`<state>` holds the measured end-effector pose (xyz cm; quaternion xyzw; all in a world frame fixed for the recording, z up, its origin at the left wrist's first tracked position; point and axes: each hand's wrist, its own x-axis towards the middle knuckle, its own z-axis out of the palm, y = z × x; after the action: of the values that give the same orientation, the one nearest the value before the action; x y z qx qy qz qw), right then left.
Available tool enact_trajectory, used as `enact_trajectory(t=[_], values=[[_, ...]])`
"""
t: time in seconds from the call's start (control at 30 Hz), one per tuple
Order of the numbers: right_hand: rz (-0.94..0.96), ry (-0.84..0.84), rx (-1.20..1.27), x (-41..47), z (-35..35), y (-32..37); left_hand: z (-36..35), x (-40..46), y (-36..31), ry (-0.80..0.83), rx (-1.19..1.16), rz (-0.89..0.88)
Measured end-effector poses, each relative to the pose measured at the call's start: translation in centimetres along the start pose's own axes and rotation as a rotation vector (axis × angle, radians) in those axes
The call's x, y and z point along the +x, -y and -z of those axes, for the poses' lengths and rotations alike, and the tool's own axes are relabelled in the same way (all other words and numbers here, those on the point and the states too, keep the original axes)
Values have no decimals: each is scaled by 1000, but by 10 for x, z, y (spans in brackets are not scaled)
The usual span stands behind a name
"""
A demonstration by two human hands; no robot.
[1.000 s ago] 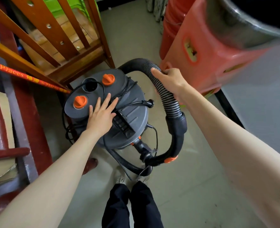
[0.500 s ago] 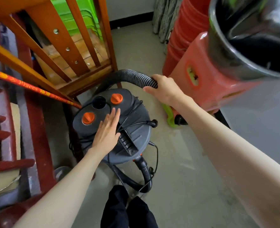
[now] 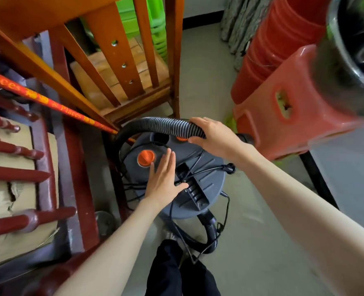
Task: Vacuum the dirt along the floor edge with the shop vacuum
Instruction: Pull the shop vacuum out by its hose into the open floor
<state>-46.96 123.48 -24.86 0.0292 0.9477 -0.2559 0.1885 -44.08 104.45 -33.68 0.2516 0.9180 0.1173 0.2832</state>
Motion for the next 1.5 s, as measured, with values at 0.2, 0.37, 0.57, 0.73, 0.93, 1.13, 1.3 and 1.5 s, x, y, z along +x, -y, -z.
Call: enact_trajectory(t=[0.2, 0.37, 0.57, 0.73, 0.93, 1.13, 1.3, 1.5], values=[[9, -94, 8, -11, 8, 5, 26, -16, 8, -259, -302, -58], [41, -94, 8, -31, 7, 15, 86, -9, 40, -696, -318, 43], [109, -186, -22, -68, 7, 27, 125, 2, 49, -270, -204, -38], [133, -240, -55, -98, 18, 36, 138, -47, 39, -486, -228, -85], [213, -280, -71, -145, 16, 60, 126, -121, 30, -515, -62, 0], [189, -260, -181, -211, 2, 67, 90, -188, 11, -537, 9, -22], [135, -364, -255, -269, -16, 55, 58, -242, -30, -453, 102, -129], [-202, -544, -132, -338, -70, 26, 11, -274, -75, -198, 83, -247]])
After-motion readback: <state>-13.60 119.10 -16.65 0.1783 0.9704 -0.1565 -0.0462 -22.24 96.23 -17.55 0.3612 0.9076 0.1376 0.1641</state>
